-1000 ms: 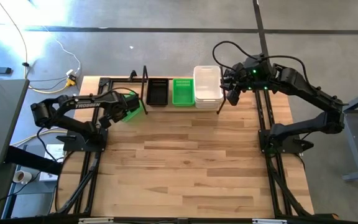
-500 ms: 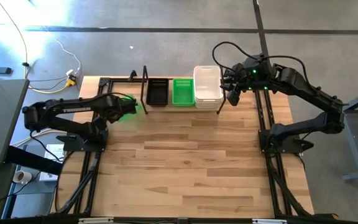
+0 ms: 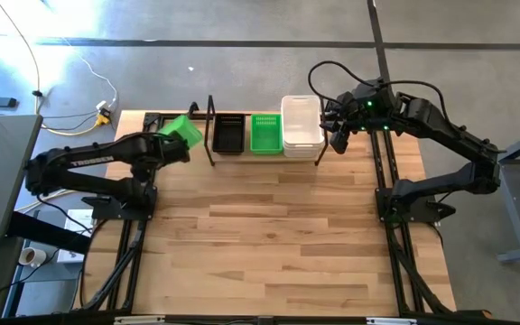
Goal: Stack baskets on shelf by color
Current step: Stack the green bin on the stacked green bins on the shelf
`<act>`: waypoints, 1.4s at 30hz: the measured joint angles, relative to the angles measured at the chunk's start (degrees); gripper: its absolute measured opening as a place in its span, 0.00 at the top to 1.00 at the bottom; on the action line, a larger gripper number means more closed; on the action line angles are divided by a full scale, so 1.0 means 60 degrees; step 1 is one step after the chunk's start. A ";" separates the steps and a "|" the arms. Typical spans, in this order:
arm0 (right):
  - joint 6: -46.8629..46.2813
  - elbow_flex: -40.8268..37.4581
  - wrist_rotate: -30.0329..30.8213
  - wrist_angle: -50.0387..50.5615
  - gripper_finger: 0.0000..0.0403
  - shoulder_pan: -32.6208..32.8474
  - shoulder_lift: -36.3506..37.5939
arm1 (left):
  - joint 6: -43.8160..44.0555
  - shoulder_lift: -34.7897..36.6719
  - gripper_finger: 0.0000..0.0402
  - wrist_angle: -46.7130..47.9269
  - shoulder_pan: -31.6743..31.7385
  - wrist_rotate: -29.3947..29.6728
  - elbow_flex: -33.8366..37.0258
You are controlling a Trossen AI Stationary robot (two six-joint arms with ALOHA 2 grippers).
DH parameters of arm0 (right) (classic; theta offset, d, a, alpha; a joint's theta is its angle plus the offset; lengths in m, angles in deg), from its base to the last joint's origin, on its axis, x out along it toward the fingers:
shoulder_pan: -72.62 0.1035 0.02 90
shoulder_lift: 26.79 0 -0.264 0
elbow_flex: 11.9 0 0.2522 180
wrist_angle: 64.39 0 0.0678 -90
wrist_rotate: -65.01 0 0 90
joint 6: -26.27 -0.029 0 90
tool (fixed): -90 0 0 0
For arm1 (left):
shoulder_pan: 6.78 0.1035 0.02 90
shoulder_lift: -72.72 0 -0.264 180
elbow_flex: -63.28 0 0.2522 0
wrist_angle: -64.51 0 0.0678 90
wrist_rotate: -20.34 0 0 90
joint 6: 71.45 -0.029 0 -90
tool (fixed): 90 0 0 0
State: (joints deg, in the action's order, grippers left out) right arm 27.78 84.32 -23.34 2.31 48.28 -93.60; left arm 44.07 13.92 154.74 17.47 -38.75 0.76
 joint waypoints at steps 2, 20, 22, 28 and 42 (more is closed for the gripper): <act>-0.0068 0.0000 0.0000 -0.0002 0.69 0.0000 0.0000 | -0.0009 0.0055 0.99 0.0078 0.0000 0.0282 -0.0192; -0.2300 0.0000 0.0000 -0.0213 0.69 0.0000 0.0000 | -0.2972 0.0099 0.99 -0.0077 -0.0340 0.2847 -0.2889; -0.2810 0.0000 -0.0024 -0.0213 0.69 0.0000 0.0000 | -0.3254 0.0064 0.99 -0.0198 -0.0573 0.3061 -0.3141; -0.4804 0.0000 -0.0203 -0.0213 0.69 0.0223 0.0000 | -0.3612 -0.0169 0.99 -0.1136 -0.1491 0.3658 -0.3343; -0.7504 -0.0007 0.2353 -0.0297 0.69 0.3329 -0.0230 | -0.3533 -0.1605 1.00 -0.2646 -0.3641 0.4910 -0.3343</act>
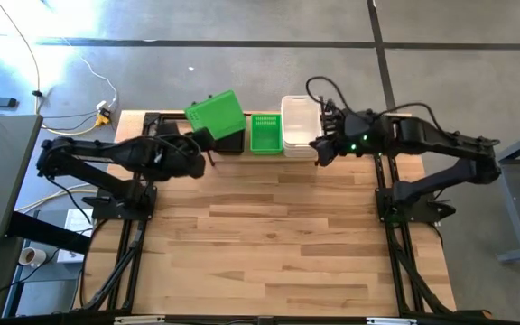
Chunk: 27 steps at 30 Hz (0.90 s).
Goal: Stack baskets on shelf by color
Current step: Stack the green bin on the stacked green bins on the shelf
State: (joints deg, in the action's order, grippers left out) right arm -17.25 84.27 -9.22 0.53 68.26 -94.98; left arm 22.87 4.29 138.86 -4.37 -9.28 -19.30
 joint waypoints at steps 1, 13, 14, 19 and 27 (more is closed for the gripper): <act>-0.0153 0.0000 0.0188 -0.0068 0.69 0.0235 -0.0067 | -0.0003 -0.0103 1.00 -0.0183 -0.0109 0.0108 0.0000; -0.0937 0.0000 0.2552 -0.1921 0.69 0.1906 -0.1603 | 0.0001 -0.1160 0.99 -0.1265 -0.0858 0.0379 0.0007; -0.0994 0.0000 0.2618 -0.2172 0.69 0.1946 -0.1738 | 0.0001 -0.1207 0.99 -0.1371 -0.0879 0.0409 0.0004; -0.1207 0.0000 0.2619 -0.3260 0.69 0.1997 -0.2369 | 0.0020 -0.1438 0.99 -0.1379 -0.0980 0.0412 0.0004; -0.2215 0.0000 0.2578 -0.4559 0.69 0.1977 -0.3082 | 0.0252 -0.1460 0.99 -0.1389 -0.1109 0.0807 0.0004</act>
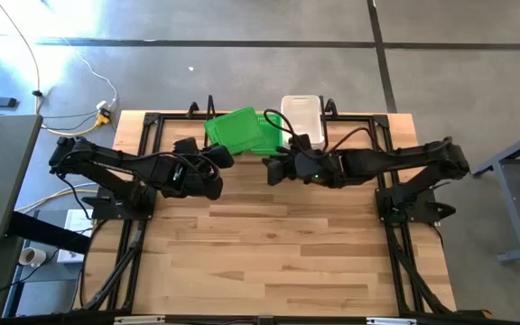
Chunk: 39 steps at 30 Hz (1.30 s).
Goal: Stack baskets on shelf by color
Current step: Stack the green bin on the stacked green bins on the shelf
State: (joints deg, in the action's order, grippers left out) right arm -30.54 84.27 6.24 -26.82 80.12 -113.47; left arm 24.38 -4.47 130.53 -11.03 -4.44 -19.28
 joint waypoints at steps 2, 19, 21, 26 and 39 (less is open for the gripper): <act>-0.0360 0.0000 0.0004 -0.0184 0.69 -0.0063 -0.0134 | 0.0001 0.0004 0.99 -0.0037 0.0000 0.0032 0.0000; -0.2533 0.0000 -0.0297 -0.1995 0.69 -0.0699 -0.1019 | -0.0910 0.0004 0.99 -0.0730 -0.0122 0.0407 0.0000; -0.2569 0.0000 -0.0262 -0.2052 0.69 -0.0749 -0.1055 | -0.0917 0.0004 0.99 -0.0770 -0.0138 0.0462 0.0000; -0.2582 0.0000 -0.0133 -0.2458 0.69 -0.0875 -0.1110 | -0.1078 0.0004 0.99 -0.0761 -0.0138 0.0487 0.0000; -0.2682 0.0000 0.0319 -0.2319 0.69 -0.1351 -0.1140 | -0.1326 0.0007 0.99 -0.1071 -0.0316 0.0615 0.0000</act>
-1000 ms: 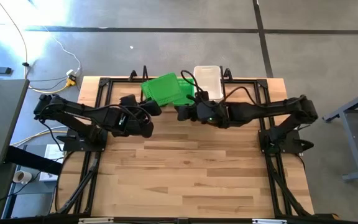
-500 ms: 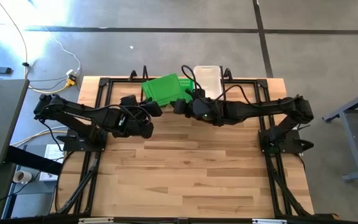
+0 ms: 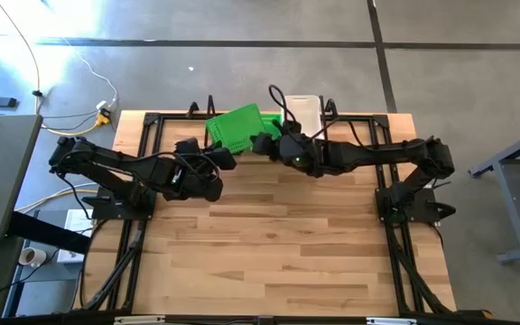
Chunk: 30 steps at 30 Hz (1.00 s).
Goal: Stack baskets on shelf by color
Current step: Stack the green bin on the stacked green bins on the shelf
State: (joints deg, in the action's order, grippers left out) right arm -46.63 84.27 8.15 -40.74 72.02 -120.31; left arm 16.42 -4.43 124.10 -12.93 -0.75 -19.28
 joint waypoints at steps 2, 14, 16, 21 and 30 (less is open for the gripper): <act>0.0364 0.0000 -0.0033 0.0070 0.71 -0.0065 0.0003 | -0.0006 0.0001 0.99 -0.0016 -0.0008 0.0007 0.0000; 0.1714 0.0004 -0.0307 0.0033 0.97 -0.0405 0.0022 | -0.1211 -0.0003 0.99 -0.0456 -0.0004 -0.0145 0.0004; 0.1955 0.0004 -0.0375 0.0044 0.98 -0.0448 0.0022 | -0.1523 -0.0003 0.99 -0.0456 -0.0004 -0.0313 0.0004; 0.2360 0.0004 -0.0369 0.0053 0.99 -0.0480 0.0022 | -0.2224 -0.0003 0.96 -0.0436 0.0003 -0.0784 0.0004; 0.2987 0.0011 -0.0432 0.0005 1.00 -0.0743 0.0012 | -0.3500 -0.0003 0.80 -0.0476 0.0005 -0.1648 0.0007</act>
State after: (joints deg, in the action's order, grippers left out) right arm -28.71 84.34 5.56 -40.71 67.56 -120.24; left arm -4.58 -4.45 121.24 -12.90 -10.64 -19.23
